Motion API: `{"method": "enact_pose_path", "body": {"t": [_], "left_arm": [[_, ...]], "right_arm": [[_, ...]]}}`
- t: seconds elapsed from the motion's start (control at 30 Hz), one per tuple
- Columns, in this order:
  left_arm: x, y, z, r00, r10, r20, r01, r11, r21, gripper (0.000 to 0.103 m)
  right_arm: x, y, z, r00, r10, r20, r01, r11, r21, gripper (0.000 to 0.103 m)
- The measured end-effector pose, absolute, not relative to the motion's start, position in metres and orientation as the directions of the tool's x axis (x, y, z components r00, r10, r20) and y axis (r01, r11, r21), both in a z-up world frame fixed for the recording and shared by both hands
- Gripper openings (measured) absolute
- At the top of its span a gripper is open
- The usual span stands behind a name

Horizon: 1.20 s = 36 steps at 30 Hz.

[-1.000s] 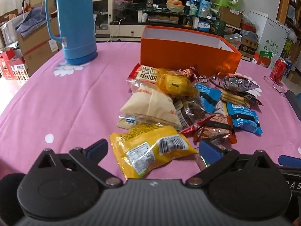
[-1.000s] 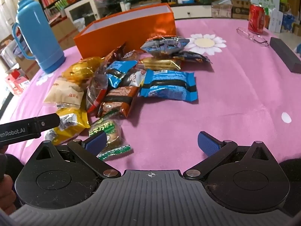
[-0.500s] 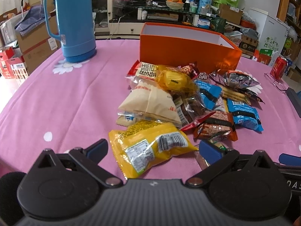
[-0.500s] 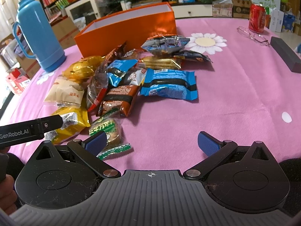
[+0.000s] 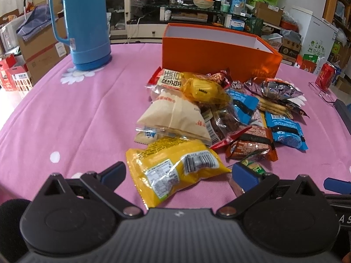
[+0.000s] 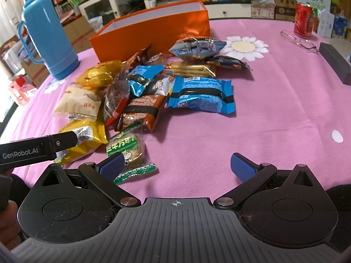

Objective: Organize snacks

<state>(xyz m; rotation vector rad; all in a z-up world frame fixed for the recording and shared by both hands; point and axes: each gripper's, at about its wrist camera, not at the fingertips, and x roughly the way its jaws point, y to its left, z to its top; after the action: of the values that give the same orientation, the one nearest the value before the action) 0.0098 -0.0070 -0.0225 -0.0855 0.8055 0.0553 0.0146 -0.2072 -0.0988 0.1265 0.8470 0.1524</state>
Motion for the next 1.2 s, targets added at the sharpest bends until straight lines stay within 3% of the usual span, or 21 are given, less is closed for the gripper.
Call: {"method": "enact_pose_path", "body": {"t": [1.2], "left_arm": [[0.0116,-0.0112,-0.0288,0.671,0.015,-0.741,-0.072,0.996,-0.045,0.102]], "right_arm": [[0.0155,-0.2054,-0.1014,0.635,0.191,-0.748,-0.095,0.981,0.170,0.093]]}}
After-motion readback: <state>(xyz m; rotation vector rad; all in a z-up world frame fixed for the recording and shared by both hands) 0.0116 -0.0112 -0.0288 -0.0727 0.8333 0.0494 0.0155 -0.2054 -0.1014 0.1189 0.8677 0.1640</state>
